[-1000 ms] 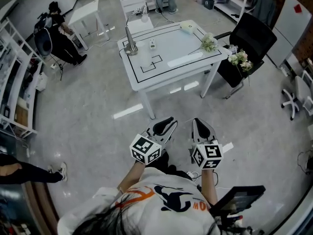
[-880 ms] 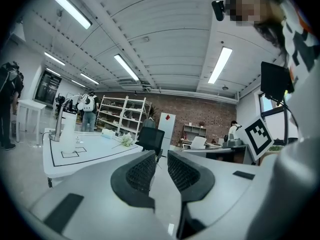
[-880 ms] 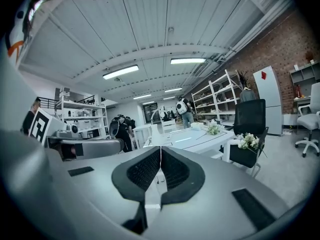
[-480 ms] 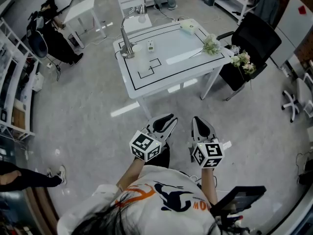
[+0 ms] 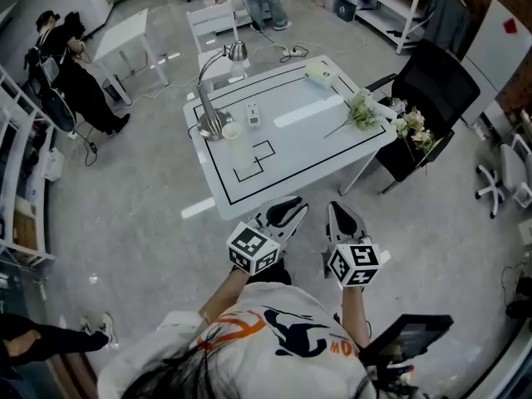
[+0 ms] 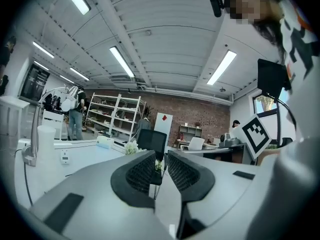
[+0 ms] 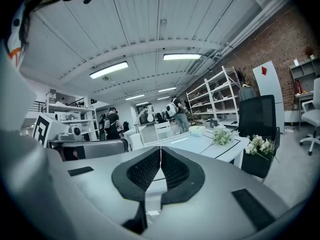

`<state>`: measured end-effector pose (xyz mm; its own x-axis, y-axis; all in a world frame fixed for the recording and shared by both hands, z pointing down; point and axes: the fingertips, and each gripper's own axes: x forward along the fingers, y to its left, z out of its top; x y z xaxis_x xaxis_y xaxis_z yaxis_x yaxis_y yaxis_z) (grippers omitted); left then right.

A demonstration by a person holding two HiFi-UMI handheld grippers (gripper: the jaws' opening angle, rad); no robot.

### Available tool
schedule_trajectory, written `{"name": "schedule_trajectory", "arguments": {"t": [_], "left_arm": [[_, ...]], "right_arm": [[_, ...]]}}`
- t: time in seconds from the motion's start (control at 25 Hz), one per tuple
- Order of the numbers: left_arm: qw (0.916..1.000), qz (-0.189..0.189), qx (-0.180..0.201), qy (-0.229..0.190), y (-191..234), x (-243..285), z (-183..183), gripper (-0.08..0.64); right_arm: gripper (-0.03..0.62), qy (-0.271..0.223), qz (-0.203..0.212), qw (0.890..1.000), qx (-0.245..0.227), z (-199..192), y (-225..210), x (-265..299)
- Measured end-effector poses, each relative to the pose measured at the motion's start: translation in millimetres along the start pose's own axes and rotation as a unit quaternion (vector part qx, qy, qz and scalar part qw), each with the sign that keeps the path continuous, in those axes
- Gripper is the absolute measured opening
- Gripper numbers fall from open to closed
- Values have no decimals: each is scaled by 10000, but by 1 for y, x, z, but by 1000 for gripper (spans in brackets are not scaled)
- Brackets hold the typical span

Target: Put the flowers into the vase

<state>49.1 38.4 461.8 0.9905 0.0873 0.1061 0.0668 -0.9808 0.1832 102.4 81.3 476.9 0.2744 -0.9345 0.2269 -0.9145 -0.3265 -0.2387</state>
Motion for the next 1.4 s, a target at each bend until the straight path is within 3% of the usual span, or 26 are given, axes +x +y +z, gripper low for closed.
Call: {"name": "schedule_trajectory", "arguments": {"t": [0.32,0.6,0.96,1.4], "left_arm": [[9993,-325,-130,111,63,30,3,75],[9975,-565,-343,243,87,49,-6,75],[9966,-512,-553,345,115,69,-13,75],[9977,-268,-534,309,157,135,-3,75]], "right_arm": [[15,-23,-283,9993,240,13,-15,68],[15,193,-470,9980,371,8,-27,93],[15,442,-432,9973,386,9,-49,135],[15,726,-328,9959,420,14,-127,201]]}}
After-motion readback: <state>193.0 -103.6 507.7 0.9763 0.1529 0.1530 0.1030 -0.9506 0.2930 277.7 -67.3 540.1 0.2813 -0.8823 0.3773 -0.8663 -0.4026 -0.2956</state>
